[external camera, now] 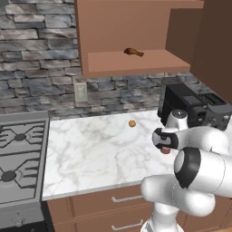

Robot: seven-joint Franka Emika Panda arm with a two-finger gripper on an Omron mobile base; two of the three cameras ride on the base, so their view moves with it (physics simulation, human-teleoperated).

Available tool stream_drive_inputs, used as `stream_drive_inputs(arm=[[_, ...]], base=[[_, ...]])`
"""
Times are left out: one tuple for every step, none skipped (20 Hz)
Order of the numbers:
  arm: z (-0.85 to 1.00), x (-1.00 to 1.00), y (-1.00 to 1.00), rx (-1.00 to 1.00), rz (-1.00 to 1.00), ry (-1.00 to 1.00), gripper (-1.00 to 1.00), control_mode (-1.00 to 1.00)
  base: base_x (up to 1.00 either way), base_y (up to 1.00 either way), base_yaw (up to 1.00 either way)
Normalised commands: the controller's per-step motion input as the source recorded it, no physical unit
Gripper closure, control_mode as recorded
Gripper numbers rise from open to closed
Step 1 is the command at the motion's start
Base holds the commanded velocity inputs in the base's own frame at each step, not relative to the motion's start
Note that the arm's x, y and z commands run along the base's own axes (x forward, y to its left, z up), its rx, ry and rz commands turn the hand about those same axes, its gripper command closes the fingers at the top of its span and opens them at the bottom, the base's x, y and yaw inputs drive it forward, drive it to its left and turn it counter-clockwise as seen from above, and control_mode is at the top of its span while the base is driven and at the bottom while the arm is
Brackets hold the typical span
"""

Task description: Pick the cereal and canned food from the counter and place them in the cabinets closest to them.

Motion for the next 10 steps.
stream_drive_inputs(arm=[[-0.19, 0.09, -0.03, 0.00, 0.00, 0.00, -1.00, -1.00], [-0.18, 0.09, -0.02, 0.00, 0.00, 0.00, -1.00, -1.00], [-0.19, 0.09, -0.01, 0.00, 0.00, 0.00, -1.00, -1.00], [-0.18, 0.09, -0.01, 0.00, 0.00, 0.00, -1.00, -1.00], [-0.19, 0.08, -0.01, 0.00, 0.00, 0.00, -1.00, -1.00], [-0.18, 0.08, -0.01, 0.00, 0.00, 0.00, -1.00, -1.00], [-0.18, 0.07, 0.00, 0.00, 0.00, 0.00, -1.00, -1.00], [-0.19, 0.07, 0.00, 0.00, 0.00, 0.00, -1.00, -1.00], [-0.18, 0.07, 0.00, 0.00, 0.00, 0.00, -1.00, -1.00], [-0.16, 0.07, 0.00, 0.00, 0.00, 0.00, -1.00, -1.00]], base=[[0.00, 0.00, 0.00], [0.00, 0.00, 0.00], [0.00, 0.00, 0.00], [0.00, 0.00, 0.00], [0.00, 0.00, 0.00], [0.00, 0.00, 0.00], [0.00, 0.00, 0.00], [0.00, 0.00, 0.00], [0.00, 0.00, 0.00], [0.00, 0.00, 0.00]])
